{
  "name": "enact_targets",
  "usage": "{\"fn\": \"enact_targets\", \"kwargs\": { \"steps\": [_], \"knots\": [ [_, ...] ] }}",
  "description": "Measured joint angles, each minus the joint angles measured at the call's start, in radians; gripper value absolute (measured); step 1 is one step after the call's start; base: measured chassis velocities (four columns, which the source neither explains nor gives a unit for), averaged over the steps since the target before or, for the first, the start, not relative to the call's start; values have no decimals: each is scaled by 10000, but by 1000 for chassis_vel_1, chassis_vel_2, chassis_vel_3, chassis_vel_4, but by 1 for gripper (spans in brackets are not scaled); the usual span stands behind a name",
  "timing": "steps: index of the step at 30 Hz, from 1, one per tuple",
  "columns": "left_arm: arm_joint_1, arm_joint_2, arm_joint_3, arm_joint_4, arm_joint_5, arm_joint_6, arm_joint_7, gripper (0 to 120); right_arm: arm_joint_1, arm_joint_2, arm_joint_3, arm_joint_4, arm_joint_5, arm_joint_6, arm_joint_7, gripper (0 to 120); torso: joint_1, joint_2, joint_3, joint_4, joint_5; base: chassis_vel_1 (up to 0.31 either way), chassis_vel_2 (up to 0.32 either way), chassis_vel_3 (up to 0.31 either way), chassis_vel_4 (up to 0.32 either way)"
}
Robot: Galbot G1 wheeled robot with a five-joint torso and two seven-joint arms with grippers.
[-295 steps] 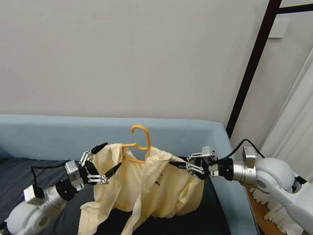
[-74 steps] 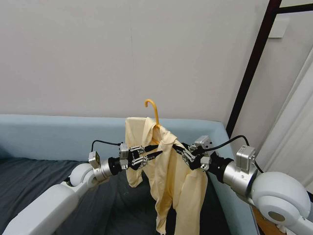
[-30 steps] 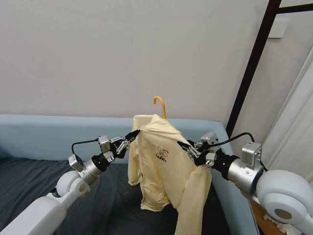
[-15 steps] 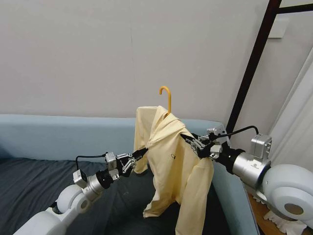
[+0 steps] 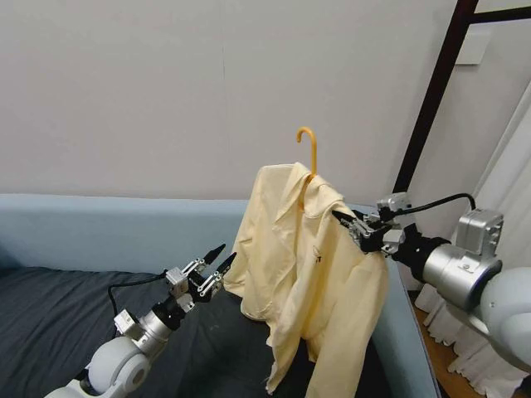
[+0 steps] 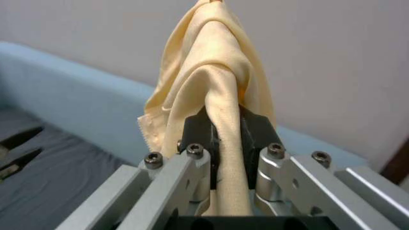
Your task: Pick up the clothes from the sofa and hang them on the clothes hanger.
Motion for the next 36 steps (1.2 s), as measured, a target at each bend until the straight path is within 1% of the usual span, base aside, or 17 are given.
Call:
{"fn": "enact_targets", "kwargs": {
  "steps": [2,3,5,6,7,11,12,13,17,19,21,28,29,30,33,34,36],
  "knots": [
    [134,-69,-65,-24,155,-5,-454,65,3,-257,898,11,793,-194,680,8,0,-1,0,-2,2,0,0,0,0],
    [134,-69,-65,-24,155,-5,-454,65,3,-257,898,11,793,-194,680,8,0,-1,0,-2,2,0,0,0,0],
    [290,-127,-217,-34,290,-64,-607,73,-27,-487,1804,14,1512,-453,1359,8,-1,0,0,-1,1,0,0,0,0],
    [416,-167,-340,-47,415,-126,-633,80,-47,-659,2427,-42,1977,-689,1850,8,-1,0,-1,-1,0,0,0,0,0],
    [416,-167,-340,-47,415,-126,-633,80,-47,-659,2427,-42,1977,-689,1850,8,-1,0,-1,-1,0,0,0,0,0],
    [825,-320,-592,-118,659,-256,-632,97,-49,-1240,3686,-419,2853,-1144,3135,8,-1,0,0,0,2,0,0,0,0],
    [825,-320,-592,-118,659,-256,-632,97,-49,-1240,3686,-419,2853,-1144,3135,8,-1,0,0,0,2,0,0,0,0],
    [899,-373,-623,-131,722,-279,-628,99,-49,-1413,3872,-553,2903,-1197,3381,8,0,0,0,-1,0,0,0,0,0],
    [1002,-467,-655,-179,822,-311,-616,100,-52,-1638,3977,-819,2701,-1230,3641,8,-1,0,0,-1,1,0,0,0,0],
    [1072,-505,-685,-251,878,-320,-601,100,-52,-1772,3973,-1110,2344,-1228,3679,8,0,0,0,0,1,0,0,0,0],
    [1096,-505,-713,-305,889,-325,-591,100,-52,-1903,3784,-1648,1621,-1174,3596,8,-1,0,0,0,2,0,0,0,0],
    [925,-466,-599,-291,887,-326,-574,100,-52,-1962,3264,-2654,642,-1063,3308,8,-1,0,0,0,2,0,0,0,0],
    [876,-464,-554,-276,885,-326,-573,100,-50,-1929,3118,-2847,403,-1036,3228,8,0,-1,1,-2,1,0,0,0,0],
    [836,-465,-510,-267,883,-326,-565,100,-37,-1795,2737,-3264,-199,-937,2972,8,-1,0,0,-3,2,0,0,0,0],
    [848,-478,-521,-267,888,-326,-558,100,-39,-1385,2145,-4011,-1351,-691,2197,8,0,-1,2,1,4,0,0,0,0],
    [848,-478,-521,-267,888,-326,-558,100,-39,-1385,2145,-4011,-1351,-691,2197,8,0,-1,2,1,4,0,0,0,0],
    [856,-428,-557,-216,892,-344,-551,100,-42,-936,1817,-4547,-2226,-523,1423,8,0,-1,2,1,5,0,0,0,0]
  ]
}}
